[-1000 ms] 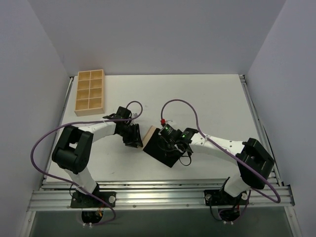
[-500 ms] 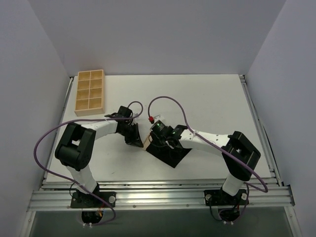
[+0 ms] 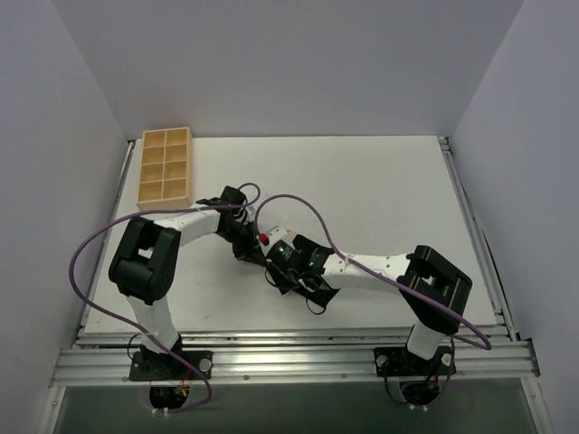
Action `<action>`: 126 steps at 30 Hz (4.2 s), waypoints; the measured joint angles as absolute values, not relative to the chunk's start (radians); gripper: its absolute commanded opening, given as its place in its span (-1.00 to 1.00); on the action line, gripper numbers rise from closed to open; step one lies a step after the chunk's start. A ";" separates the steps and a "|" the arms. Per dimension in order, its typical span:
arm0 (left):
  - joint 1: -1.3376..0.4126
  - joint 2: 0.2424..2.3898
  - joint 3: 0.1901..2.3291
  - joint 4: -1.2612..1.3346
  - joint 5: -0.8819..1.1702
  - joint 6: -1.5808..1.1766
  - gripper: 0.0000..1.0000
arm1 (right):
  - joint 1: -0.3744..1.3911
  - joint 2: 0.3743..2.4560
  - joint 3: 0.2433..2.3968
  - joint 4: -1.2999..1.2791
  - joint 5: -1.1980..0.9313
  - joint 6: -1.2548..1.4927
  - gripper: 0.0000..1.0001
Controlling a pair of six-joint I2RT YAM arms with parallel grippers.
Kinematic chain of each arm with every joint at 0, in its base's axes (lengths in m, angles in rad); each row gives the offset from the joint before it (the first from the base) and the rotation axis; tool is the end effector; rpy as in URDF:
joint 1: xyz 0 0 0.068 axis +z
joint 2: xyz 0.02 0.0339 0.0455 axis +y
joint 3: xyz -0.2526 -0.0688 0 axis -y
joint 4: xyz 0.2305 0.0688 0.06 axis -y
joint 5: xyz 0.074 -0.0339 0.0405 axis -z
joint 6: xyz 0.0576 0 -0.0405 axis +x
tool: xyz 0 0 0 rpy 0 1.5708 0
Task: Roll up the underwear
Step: Fold the underwear
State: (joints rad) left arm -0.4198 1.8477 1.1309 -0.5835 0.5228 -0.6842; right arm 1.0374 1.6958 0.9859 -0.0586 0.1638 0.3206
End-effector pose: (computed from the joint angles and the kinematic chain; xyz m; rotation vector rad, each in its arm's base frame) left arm 0.2945 -0.1629 0.1309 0.2837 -2.9516 0.8864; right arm 0.1909 0.3048 0.1685 -0.7561 2.2545 0.4812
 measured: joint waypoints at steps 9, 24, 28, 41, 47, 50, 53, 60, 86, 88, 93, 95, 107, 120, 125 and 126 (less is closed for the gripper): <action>-0.417 1.896 1.198 -0.639 0.574 -0.754 -0.95 | 1.082 1.658 0.931 -0.033 0.255 0.324 -0.10; -0.362 1.930 1.246 -0.703 0.644 -0.807 -0.95 | 1.122 1.659 0.917 -0.037 0.412 0.336 -0.14; -0.350 1.930 1.248 -0.711 0.658 -0.814 -0.95 | 1.137 1.672 0.917 -0.033 0.429 0.340 -0.16; -0.338 1.930 1.248 -0.716 0.678 -0.835 -0.95 | 1.183 1.757 0.937 -0.007 0.493 0.368 -0.21; -0.328 1.930 1.248 -0.724 0.686 -0.836 -0.95 | 1.185 1.779 0.952 -0.023 0.543 0.385 -0.49; -0.324 1.930 1.248 -0.723 0.690 -0.843 -0.95 | 1.185 1.781 0.952 -0.046 0.557 0.395 -0.86; -0.317 1.930 1.248 -0.723 0.698 -0.856 -0.95 | 1.185 1.781 0.952 -0.059 0.558 0.402 -1.00; -0.283 1.928 1.248 -0.699 0.721 -0.858 -0.35 | 1.185 1.772 0.952 -0.041 0.479 0.373 -1.00; -0.341 1.906 1.166 -0.419 0.789 -0.613 -0.47 | 1.185 1.659 0.945 -0.102 0.132 0.362 -1.00; -0.360 1.905 1.142 -0.400 0.792 -0.613 -0.49 | 1.185 1.652 0.944 -0.108 0.125 0.362 -1.00; -0.402 1.905 1.112 -0.368 0.784 -0.598 -0.54 | 1.185 1.651 0.944 -0.114 0.111 0.363 -1.00; -0.417 1.901 1.095 -0.358 0.772 -0.588 -0.56 | 1.185 1.651 0.944 -0.118 0.105 0.363 -1.00; -0.436 1.900 1.018 -0.338 0.707 -0.565 -0.59 | 1.115 1.651 0.974 -0.176 0.064 0.336 -1.00; -0.461 1.895 1.021 -0.338 0.687 -0.564 -0.55 | 0.974 1.658 1.057 -0.252 0.021 0.236 -1.00; -0.465 1.885 1.081 -0.395 0.640 -0.559 -0.43 | 0.963 1.670 1.058 -0.263 -0.012 0.213 -1.00; -0.465 1.884 1.098 -0.404 0.633 -0.557 -0.38 | 0.962 1.670 1.058 -0.265 -0.021 0.209 -1.00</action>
State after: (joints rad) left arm -0.4652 1.8843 1.0981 -0.4042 0.6327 -0.5568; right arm 0.9619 1.6703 1.0584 -0.2646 -0.0208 0.2089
